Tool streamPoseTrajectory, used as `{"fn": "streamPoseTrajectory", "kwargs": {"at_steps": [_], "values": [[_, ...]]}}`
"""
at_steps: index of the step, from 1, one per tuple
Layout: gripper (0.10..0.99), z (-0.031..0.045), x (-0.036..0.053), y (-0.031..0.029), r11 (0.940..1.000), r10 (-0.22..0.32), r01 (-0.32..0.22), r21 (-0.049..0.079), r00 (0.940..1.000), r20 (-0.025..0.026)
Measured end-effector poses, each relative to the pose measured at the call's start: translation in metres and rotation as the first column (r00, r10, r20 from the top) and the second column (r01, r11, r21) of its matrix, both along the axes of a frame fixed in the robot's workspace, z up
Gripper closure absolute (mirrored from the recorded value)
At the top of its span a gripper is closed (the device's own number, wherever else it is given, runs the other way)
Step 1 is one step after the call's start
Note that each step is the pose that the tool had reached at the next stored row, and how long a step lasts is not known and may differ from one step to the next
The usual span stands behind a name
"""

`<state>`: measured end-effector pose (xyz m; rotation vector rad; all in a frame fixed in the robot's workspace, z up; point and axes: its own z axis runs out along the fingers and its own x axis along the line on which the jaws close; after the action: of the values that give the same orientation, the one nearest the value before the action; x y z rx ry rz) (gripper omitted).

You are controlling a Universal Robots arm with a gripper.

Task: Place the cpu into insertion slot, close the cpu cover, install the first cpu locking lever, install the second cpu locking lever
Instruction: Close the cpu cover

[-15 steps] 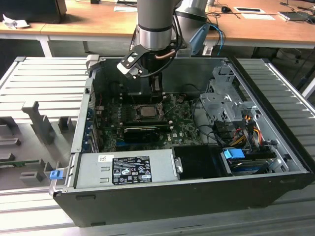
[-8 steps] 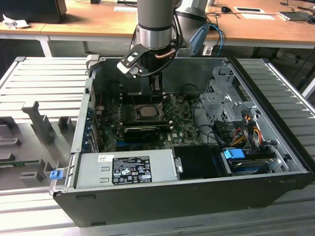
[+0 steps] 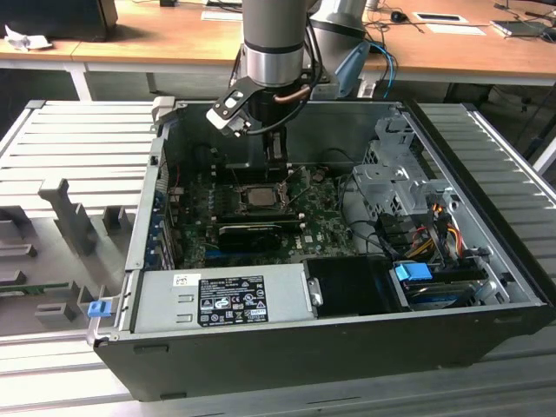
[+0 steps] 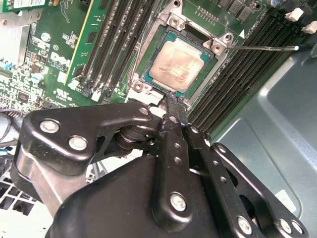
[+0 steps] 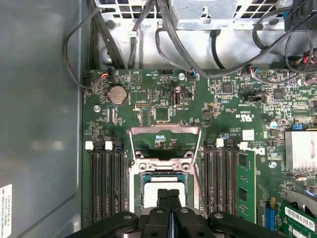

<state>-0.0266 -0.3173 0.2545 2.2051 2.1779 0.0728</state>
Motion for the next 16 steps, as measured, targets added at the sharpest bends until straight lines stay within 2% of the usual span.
{"fn": "streamPoseTrajectory", "kwargs": {"at_steps": [9, 16], "values": [[0.980, 0.0030, 0.0000, 0.0004, 1.0000, 0.000, 0.000, -0.004, 1.0000, 0.0000], [0.980, 0.0107, 0.0000, 0.0009, 1.0000, 0.000, 0.000, -0.009, 1.0000, 0.0000]]}}
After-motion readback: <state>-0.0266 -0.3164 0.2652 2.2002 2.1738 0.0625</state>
